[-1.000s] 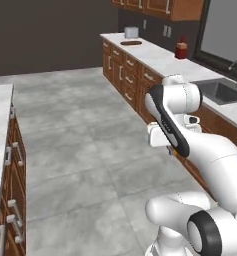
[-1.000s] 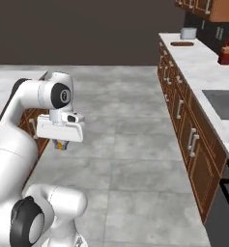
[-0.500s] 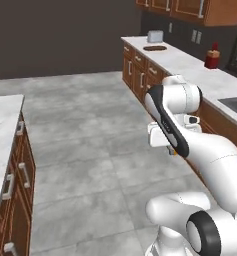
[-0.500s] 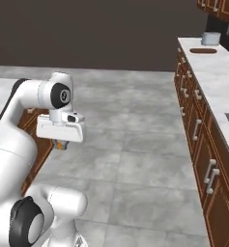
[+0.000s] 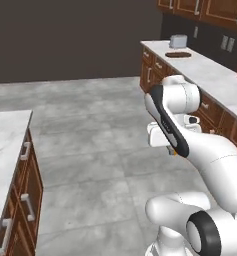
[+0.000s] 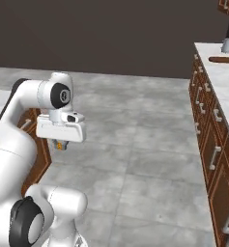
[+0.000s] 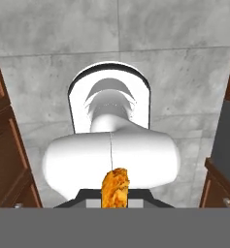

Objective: Retrieve the shrimp from the fridge and place it on the cutting board.

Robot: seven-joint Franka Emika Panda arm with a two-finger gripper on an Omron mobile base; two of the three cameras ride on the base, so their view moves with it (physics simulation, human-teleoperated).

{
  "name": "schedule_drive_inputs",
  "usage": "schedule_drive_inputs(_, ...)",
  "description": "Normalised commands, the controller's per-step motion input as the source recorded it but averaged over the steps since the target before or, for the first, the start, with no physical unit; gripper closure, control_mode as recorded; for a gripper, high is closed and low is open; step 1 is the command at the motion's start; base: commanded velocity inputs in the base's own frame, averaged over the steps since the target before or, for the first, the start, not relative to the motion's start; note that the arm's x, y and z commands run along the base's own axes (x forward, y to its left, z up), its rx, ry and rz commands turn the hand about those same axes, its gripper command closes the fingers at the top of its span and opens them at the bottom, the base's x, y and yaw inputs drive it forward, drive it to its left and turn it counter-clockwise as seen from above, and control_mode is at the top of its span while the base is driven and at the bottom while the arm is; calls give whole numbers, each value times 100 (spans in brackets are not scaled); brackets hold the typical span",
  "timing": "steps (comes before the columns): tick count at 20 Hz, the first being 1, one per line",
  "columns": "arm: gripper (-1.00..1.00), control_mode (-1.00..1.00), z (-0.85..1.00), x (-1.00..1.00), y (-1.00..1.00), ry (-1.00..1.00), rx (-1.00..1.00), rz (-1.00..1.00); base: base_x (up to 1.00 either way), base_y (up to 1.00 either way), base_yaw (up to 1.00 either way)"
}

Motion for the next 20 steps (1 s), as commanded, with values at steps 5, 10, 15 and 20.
schedule_drive_inputs(5,100,100,0,0,0,0,0,0,100,-33,9)
schedule_drive_inputs(10,100,100,0,0,0,0,0,0,100,-43,4)
schedule_drive_inputs(15,100,100,0,0,0,0,0,0,100,-56,0)
schedule_drive_inputs(20,100,100,0,0,0,0,0,0,100,-49,0)
